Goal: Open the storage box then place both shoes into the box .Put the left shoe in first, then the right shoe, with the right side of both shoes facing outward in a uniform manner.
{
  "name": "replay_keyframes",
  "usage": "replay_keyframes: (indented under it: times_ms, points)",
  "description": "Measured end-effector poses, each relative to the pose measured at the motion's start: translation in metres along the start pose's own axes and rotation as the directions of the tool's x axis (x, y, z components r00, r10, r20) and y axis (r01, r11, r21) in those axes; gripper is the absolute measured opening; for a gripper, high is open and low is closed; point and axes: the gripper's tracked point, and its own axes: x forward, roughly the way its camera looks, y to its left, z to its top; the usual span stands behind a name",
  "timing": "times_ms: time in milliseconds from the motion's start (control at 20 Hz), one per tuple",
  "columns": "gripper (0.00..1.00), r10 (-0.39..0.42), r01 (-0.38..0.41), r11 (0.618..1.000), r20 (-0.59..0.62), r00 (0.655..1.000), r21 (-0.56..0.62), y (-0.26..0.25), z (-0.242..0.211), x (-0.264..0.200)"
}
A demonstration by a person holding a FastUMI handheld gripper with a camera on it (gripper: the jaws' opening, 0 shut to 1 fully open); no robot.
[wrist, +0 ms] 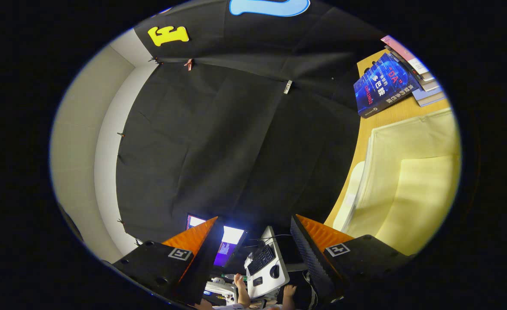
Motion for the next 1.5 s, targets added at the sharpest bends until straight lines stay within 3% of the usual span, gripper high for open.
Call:
replay_keyframes:
  times_ms: [450, 550, 650, 900, 1050, 1150, 1350, 1500]
  points:
    - [0.97, -0.114, 0.143, 0.969, 0.15, 0.982, -0.203, 0.015, 0.013, -0.075]
    - [0.97, -0.163, 0.211, 0.944, 0.198, 0.967, -0.253, 0.013, 0.018, -0.099]
    - [0.97, -0.239, 0.313, 0.895, 0.252, 0.938, -0.317, 0.005, 0.021, -0.13]
    - [0.97, -0.445, 0.575, 0.693, 0.37, 0.816, -0.434, -0.031, 0.015, -0.221]
    - [0.98, -0.545, 0.687, 0.607, 0.42, 0.726, -0.4, -0.06, 0.012, -0.278]
    - [0.98, -0.619, 0.762, 0.541, 0.445, 0.647, -0.355, -0.092, 0.01, -0.317]
    - [0.98, -0.739, 0.857, 0.428, 0.434, 0.515, -0.288, -0.144, -0.003, -0.381]
    - [0.97, -0.801, 0.891, 0.345, 0.401, 0.444, -0.296, -0.183, -0.019, -0.411]
